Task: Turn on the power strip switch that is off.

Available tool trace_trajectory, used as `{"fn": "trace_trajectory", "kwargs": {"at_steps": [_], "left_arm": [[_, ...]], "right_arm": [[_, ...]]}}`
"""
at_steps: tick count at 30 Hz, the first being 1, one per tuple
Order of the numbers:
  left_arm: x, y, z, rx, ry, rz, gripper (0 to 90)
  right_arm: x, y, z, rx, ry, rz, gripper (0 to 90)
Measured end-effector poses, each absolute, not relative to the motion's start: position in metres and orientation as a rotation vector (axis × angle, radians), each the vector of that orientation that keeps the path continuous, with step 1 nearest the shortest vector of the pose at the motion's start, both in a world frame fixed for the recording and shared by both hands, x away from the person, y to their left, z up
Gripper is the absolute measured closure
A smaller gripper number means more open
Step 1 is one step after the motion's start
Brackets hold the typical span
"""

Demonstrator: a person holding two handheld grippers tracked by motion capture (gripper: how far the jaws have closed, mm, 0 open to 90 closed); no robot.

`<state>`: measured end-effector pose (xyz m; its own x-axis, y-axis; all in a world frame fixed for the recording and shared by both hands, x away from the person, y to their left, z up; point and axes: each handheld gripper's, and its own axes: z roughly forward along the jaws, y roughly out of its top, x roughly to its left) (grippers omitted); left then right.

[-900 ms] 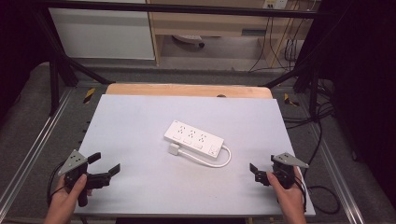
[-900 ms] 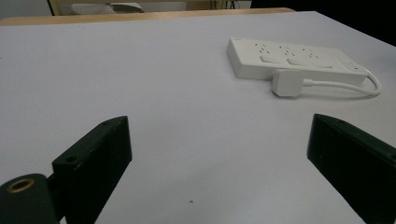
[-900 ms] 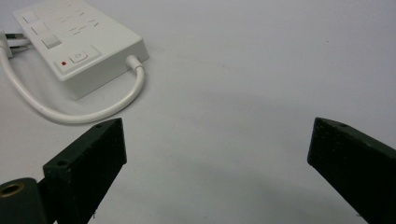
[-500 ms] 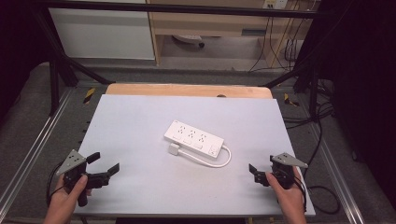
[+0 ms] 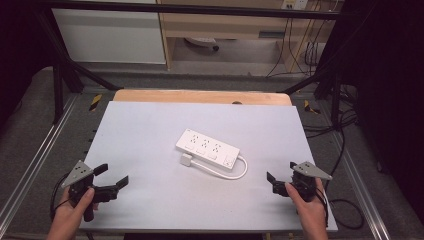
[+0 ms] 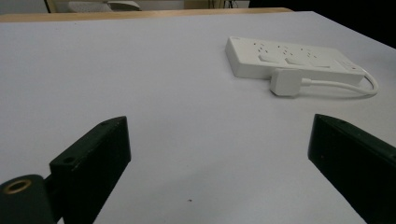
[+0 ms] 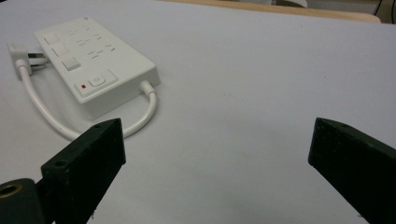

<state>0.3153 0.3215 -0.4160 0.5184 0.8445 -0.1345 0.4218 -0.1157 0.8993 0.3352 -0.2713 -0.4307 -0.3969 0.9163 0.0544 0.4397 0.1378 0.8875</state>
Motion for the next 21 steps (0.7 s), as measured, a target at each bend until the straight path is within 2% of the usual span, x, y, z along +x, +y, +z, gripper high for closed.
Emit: {"fn": "trace_trajectory", "kwargs": {"at_steps": [21], "left_arm": [[0.314,0.318,-0.416,1.766,1.042,0.516,5.8]], "right_arm": [[0.343,-0.265,-0.409,1.231,1.924,1.303,3.5]]}}
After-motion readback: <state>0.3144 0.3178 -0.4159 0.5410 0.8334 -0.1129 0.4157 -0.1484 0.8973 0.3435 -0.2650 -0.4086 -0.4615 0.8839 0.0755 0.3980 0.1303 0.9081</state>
